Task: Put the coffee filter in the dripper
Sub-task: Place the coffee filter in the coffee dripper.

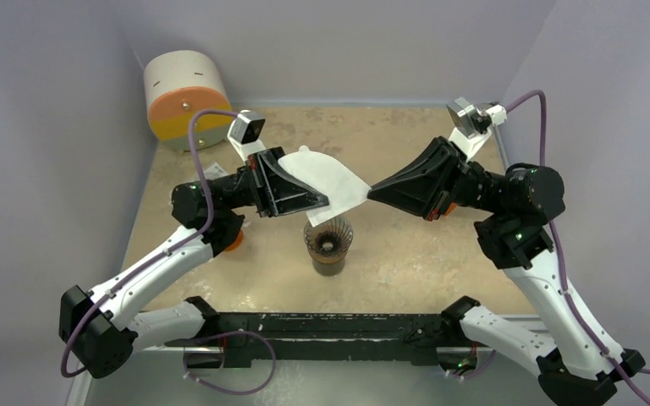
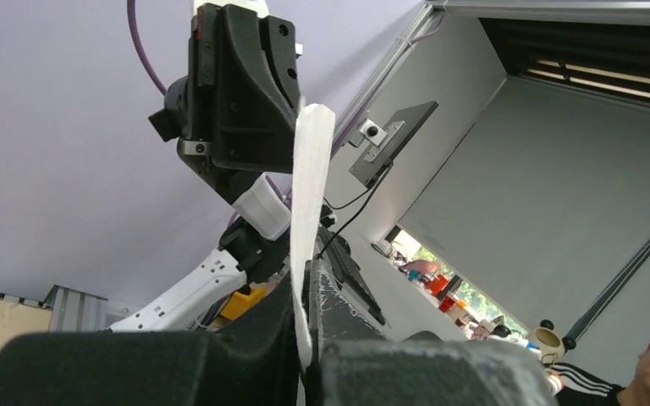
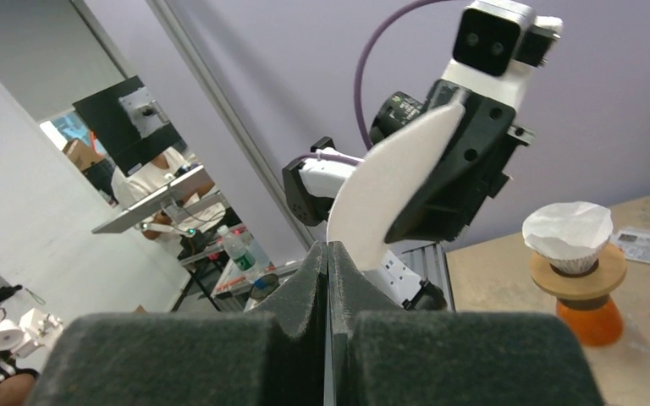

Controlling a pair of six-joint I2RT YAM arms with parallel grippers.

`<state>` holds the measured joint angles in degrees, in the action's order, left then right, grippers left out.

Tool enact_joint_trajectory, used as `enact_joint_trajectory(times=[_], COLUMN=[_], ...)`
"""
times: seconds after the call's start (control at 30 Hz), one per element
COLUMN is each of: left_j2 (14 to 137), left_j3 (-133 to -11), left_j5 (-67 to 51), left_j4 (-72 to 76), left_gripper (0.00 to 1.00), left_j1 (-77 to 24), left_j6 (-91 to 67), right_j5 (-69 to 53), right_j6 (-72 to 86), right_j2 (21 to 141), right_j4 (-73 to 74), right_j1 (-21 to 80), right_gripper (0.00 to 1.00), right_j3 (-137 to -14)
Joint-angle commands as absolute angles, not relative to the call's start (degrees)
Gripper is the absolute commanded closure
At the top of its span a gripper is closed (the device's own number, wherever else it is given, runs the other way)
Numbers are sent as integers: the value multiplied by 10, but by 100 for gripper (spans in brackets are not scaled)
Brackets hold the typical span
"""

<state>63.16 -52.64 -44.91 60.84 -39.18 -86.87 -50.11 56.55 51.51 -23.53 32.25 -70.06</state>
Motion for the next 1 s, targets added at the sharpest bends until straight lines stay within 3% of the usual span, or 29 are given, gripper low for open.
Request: enact_joint_trajectory(times=[0.0, 0.17, 0.3, 0.37, 0.47, 0.67, 0.97], left_j2=[601, 567, 537, 526, 519, 488, 397], left_j3=[-551, -568, -596, -613, -625, -596, -482], left_j5=[-474, -513, -536, -533, -526, -459, -347], left_j4=[599, 465, 278, 163, 64, -19, 41], left_gripper=[100, 100, 100, 100, 100, 100, 100], left_j1=[-393, -393, -393, -393, -393, -393, -394], left_j6=[-836, -714, -552, -454, -341, -142, 137], right_j5=[-475, -457, -440, -436, -427, -406, -389], right_j6=[525, 479, 419, 386, 334, 255, 179], right_j2=[489, 478, 475, 477, 480, 500, 555], right_j4=[-191, -103, -12, 37, 108, 214, 319], right_j1=[325, 325, 325, 325, 325, 325, 325], right_gripper=[100, 100, 73, 55, 43, 40, 40], right_j3=[-695, -706, -735, -753, -785, -847, -914])
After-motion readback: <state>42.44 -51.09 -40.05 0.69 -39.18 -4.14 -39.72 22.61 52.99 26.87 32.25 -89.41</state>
